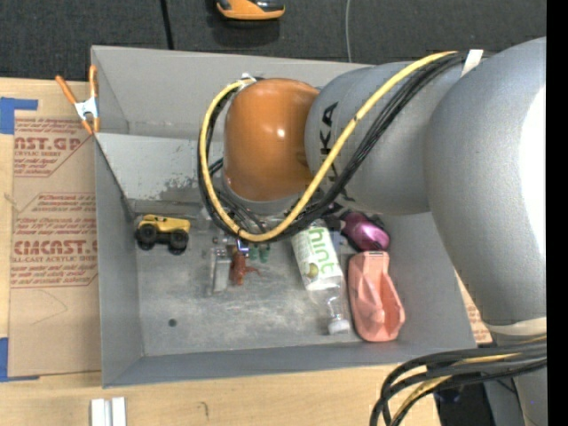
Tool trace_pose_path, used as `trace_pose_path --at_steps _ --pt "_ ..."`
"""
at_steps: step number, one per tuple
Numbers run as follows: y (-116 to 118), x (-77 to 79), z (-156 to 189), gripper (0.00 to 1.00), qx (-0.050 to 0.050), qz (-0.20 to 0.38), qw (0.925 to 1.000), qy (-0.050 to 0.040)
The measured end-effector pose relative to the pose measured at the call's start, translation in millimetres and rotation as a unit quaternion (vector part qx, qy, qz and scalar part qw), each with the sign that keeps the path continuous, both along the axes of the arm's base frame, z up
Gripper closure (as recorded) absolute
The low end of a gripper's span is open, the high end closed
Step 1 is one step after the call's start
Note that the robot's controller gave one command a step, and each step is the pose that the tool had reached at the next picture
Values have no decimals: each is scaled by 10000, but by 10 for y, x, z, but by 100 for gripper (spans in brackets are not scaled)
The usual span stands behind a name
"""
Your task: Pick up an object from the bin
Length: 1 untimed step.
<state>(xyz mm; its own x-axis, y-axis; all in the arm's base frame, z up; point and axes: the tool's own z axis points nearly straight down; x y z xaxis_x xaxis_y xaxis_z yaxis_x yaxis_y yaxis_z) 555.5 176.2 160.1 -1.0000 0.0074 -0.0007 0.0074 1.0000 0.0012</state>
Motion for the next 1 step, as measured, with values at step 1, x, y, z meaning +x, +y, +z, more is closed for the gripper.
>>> trace_pose_path --at_steps 1 --pt "-453 46 115 0 -1 465 9989 -3"
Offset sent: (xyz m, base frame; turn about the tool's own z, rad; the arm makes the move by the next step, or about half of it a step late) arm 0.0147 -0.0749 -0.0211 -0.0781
